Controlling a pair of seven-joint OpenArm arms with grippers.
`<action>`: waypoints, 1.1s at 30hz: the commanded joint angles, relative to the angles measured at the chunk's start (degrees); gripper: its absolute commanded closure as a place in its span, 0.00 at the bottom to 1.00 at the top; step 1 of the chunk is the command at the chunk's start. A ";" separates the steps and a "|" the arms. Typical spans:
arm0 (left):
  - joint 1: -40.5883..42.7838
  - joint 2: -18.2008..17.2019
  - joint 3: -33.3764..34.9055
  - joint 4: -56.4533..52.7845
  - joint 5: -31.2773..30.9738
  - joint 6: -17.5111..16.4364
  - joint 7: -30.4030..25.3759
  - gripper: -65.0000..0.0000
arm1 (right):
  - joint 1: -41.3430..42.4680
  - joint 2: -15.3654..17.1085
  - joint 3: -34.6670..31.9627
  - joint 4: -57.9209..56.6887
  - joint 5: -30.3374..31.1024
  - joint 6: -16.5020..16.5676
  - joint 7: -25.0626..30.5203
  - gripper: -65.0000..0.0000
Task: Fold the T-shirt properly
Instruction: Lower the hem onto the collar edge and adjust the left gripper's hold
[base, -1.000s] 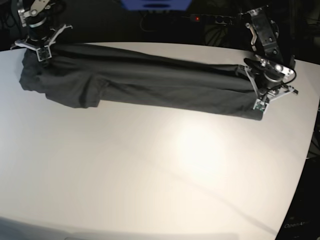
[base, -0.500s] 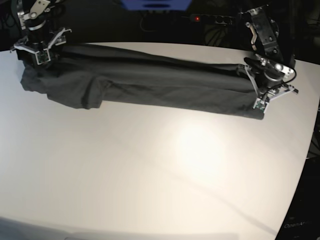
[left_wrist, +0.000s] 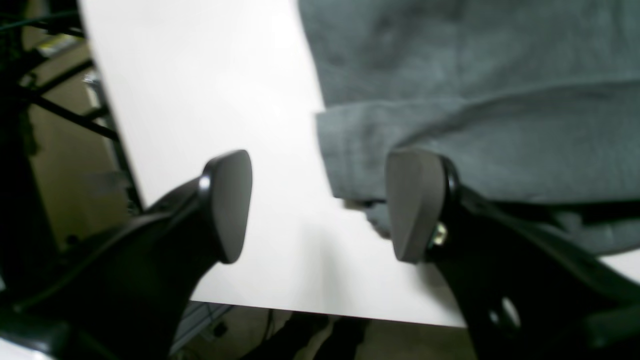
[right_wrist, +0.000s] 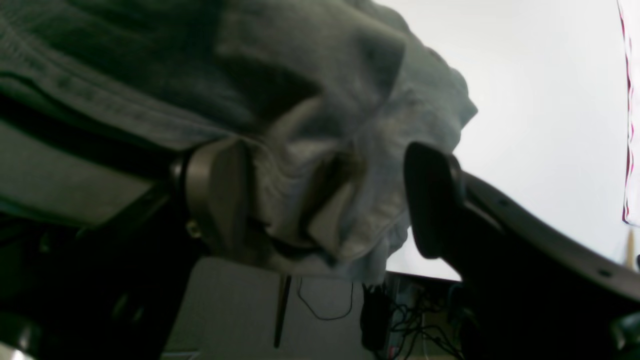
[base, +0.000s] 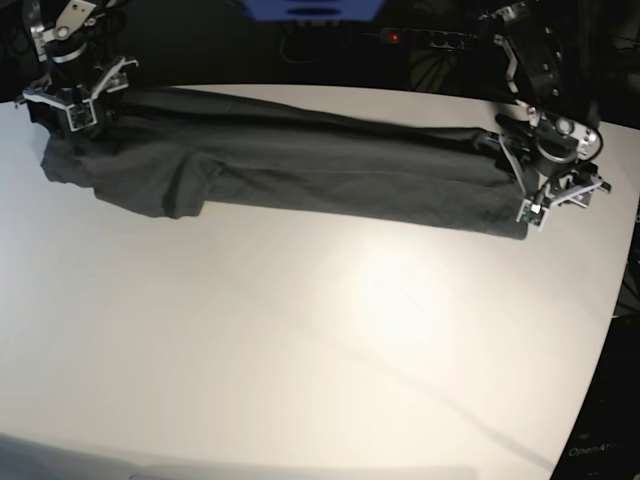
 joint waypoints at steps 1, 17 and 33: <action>-0.27 -0.40 -0.24 1.35 0.03 0.49 -0.55 0.36 | -0.23 0.43 0.25 1.04 0.46 -0.49 0.85 0.28; -5.46 1.71 3.45 -7.18 -0.06 0.49 -0.64 0.37 | -0.14 1.22 2.19 2.97 0.54 -0.49 1.02 0.45; -9.06 3.20 3.54 -19.13 0.29 0.49 -0.90 0.96 | 0.65 1.22 3.59 5.96 0.37 -0.49 1.02 0.92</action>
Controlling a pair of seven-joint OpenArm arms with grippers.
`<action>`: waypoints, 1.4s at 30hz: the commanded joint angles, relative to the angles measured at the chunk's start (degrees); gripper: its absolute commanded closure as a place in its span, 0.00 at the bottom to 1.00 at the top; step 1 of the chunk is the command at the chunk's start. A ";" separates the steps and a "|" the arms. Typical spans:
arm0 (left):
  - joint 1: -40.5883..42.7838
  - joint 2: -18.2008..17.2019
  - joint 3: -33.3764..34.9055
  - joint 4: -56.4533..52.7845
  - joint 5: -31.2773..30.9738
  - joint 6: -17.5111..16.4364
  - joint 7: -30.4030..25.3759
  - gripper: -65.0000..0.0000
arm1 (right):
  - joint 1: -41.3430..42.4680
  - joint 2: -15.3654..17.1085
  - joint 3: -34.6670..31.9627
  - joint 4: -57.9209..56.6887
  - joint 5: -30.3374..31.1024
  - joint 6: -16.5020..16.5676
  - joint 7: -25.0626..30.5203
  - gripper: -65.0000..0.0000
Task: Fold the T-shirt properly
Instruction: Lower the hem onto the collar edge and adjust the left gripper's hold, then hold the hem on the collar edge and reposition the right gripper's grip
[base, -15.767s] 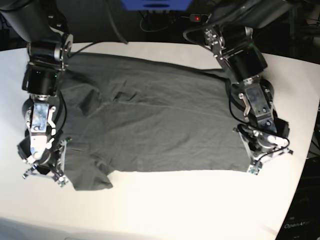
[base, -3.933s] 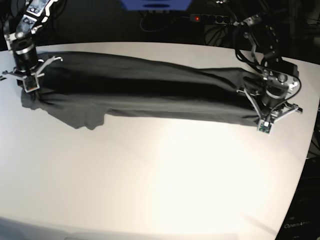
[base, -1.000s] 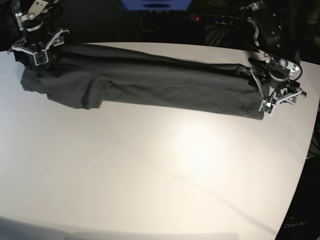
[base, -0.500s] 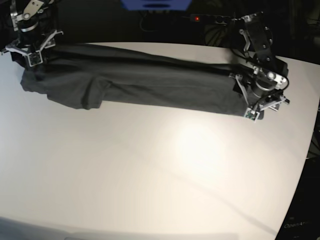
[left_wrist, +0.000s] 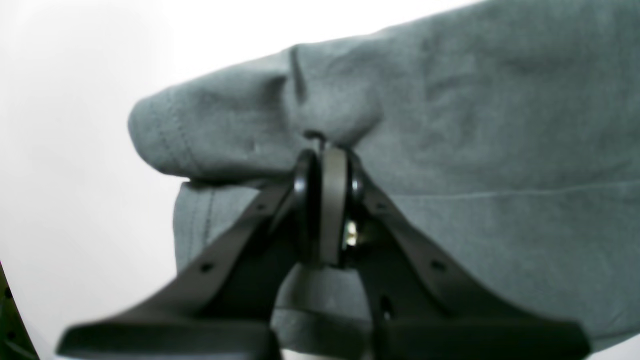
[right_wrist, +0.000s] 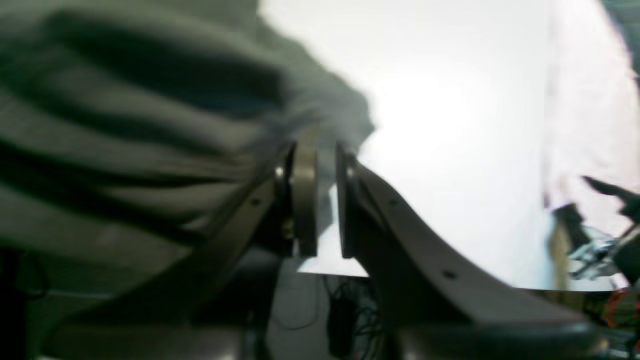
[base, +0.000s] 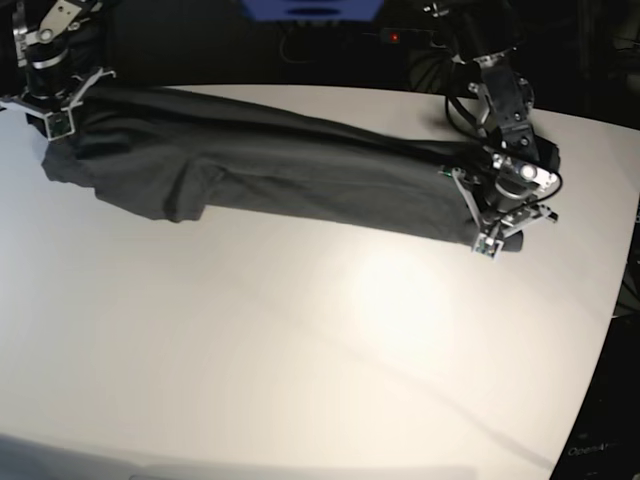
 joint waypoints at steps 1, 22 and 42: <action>0.62 0.10 -0.22 -1.26 1.21 -0.52 2.44 0.96 | -0.34 0.37 0.29 1.37 0.59 -0.45 0.83 0.92; 6.25 0.10 -5.67 -0.99 1.21 -0.52 -0.72 0.96 | 6.87 -1.30 1.61 1.64 0.85 -0.45 0.39 0.91; 8.88 0.19 -7.34 -0.90 1.03 -0.52 -0.81 0.96 | 1.42 -2.00 -4.72 1.46 0.94 -0.45 0.83 0.46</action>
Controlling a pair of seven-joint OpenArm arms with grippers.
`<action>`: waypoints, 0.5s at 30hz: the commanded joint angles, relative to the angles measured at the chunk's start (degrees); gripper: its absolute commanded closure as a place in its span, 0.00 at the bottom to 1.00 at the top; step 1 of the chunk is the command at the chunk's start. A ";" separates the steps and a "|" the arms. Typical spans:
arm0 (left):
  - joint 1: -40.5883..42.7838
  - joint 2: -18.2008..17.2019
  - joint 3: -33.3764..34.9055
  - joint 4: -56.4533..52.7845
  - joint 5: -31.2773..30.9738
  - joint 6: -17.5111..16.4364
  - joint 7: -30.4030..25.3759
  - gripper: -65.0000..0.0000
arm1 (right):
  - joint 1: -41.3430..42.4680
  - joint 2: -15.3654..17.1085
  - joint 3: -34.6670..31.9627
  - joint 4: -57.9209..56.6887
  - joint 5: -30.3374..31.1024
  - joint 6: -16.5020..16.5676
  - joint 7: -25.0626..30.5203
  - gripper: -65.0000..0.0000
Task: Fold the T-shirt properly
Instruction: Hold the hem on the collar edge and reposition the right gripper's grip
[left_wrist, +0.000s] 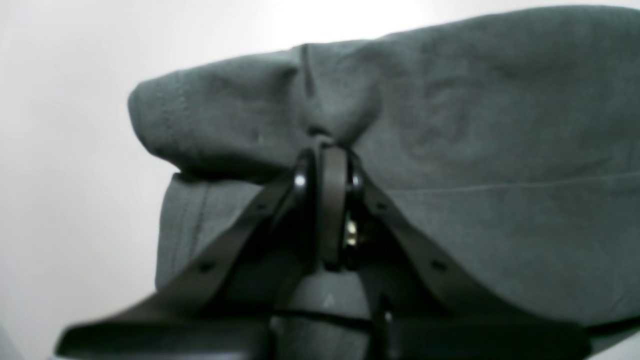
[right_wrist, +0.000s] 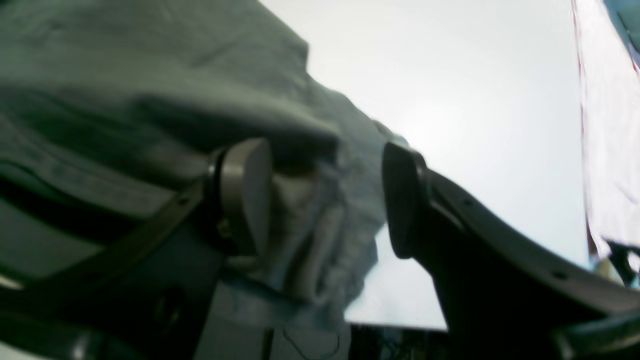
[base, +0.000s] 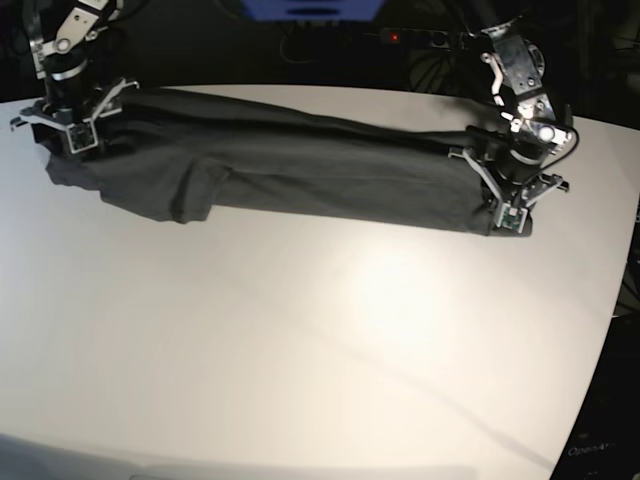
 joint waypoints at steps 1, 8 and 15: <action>2.33 0.08 -0.61 -1.19 5.60 -0.80 10.34 0.96 | -0.15 0.36 0.18 0.96 0.70 -0.66 1.35 0.46; 2.33 0.25 -0.61 -1.19 5.60 -0.80 10.34 0.96 | 0.55 0.45 -0.70 0.96 0.52 -0.66 1.35 0.46; 2.33 0.34 -0.61 -1.19 5.78 -0.80 10.34 0.96 | 0.55 0.62 -2.63 0.96 0.52 -0.66 1.35 0.46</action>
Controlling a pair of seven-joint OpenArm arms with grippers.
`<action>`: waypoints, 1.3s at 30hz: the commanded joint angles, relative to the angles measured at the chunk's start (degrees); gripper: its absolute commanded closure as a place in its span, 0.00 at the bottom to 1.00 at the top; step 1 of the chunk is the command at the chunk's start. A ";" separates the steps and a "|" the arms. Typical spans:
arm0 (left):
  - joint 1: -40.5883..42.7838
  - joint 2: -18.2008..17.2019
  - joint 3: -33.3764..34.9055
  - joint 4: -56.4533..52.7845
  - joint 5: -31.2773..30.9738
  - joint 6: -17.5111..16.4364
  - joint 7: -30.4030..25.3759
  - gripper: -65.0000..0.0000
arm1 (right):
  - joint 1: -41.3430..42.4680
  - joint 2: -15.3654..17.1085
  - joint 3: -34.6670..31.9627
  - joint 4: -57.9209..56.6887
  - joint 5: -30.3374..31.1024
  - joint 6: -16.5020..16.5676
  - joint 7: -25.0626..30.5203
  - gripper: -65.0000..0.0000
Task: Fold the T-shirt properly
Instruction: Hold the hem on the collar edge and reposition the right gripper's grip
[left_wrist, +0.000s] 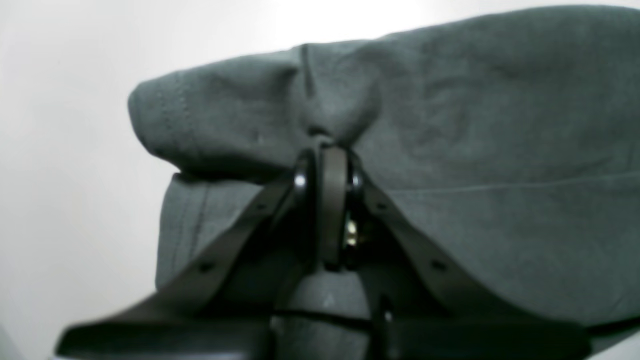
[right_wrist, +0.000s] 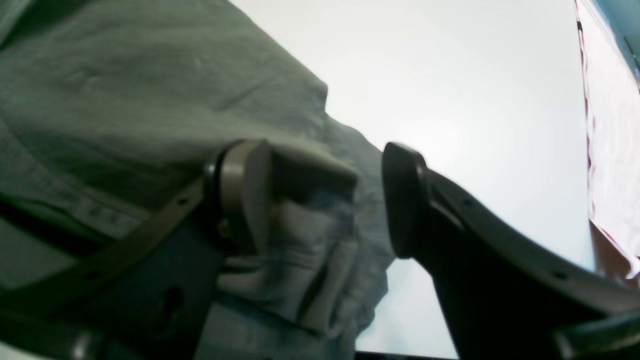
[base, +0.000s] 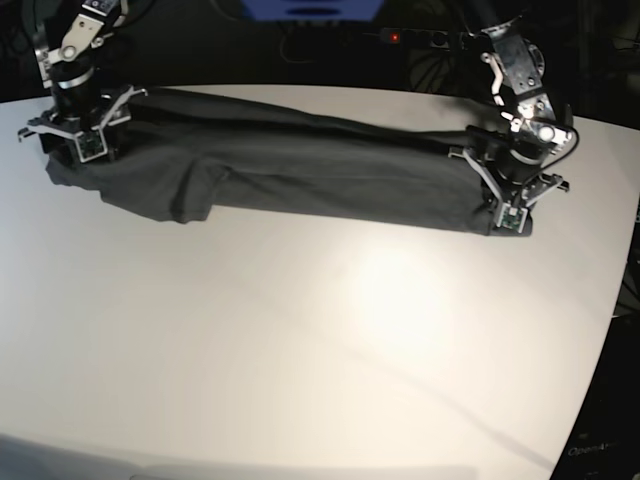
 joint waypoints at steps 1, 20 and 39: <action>2.30 0.28 -0.61 -1.23 5.76 -0.80 10.27 0.96 | -0.08 0.45 -0.28 0.96 0.54 -0.49 1.24 0.46; 2.22 0.36 -1.32 -1.23 5.76 -0.80 10.27 0.96 | -0.08 1.77 -0.28 -4.14 0.46 -0.49 1.33 0.73; 2.22 0.36 -1.32 -1.32 5.76 -0.80 10.27 0.96 | -3.69 2.21 0.16 0.25 0.37 -0.49 1.33 0.99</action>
